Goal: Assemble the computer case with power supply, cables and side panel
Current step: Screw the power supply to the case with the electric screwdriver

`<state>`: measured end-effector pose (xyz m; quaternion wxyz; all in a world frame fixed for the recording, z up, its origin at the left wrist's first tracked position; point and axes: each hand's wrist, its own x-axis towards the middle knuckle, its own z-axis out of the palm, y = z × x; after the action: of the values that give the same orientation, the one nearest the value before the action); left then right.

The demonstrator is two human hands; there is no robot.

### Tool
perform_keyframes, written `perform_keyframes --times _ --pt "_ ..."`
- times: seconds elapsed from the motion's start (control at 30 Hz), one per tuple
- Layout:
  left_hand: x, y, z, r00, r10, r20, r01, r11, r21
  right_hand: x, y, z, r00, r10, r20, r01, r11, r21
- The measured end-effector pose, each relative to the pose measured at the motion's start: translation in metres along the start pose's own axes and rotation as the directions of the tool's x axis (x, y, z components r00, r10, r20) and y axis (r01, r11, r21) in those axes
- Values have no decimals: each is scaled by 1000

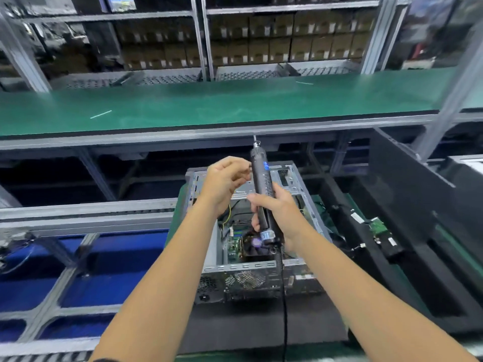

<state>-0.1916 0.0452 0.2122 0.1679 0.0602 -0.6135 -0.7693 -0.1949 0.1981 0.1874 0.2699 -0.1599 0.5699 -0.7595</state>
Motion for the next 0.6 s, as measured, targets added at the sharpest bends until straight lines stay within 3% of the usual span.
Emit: perform_keyframes --times 0.23,0.6 --pt "20 -20 63 996 -26 86 19 997 78 -6 -20 -62 996 -42 -80 44 999 32" --pt "17 -113 230 973 -159 166 133 979 154 -57 -36 -246 987 -22 -161 32 998 58"
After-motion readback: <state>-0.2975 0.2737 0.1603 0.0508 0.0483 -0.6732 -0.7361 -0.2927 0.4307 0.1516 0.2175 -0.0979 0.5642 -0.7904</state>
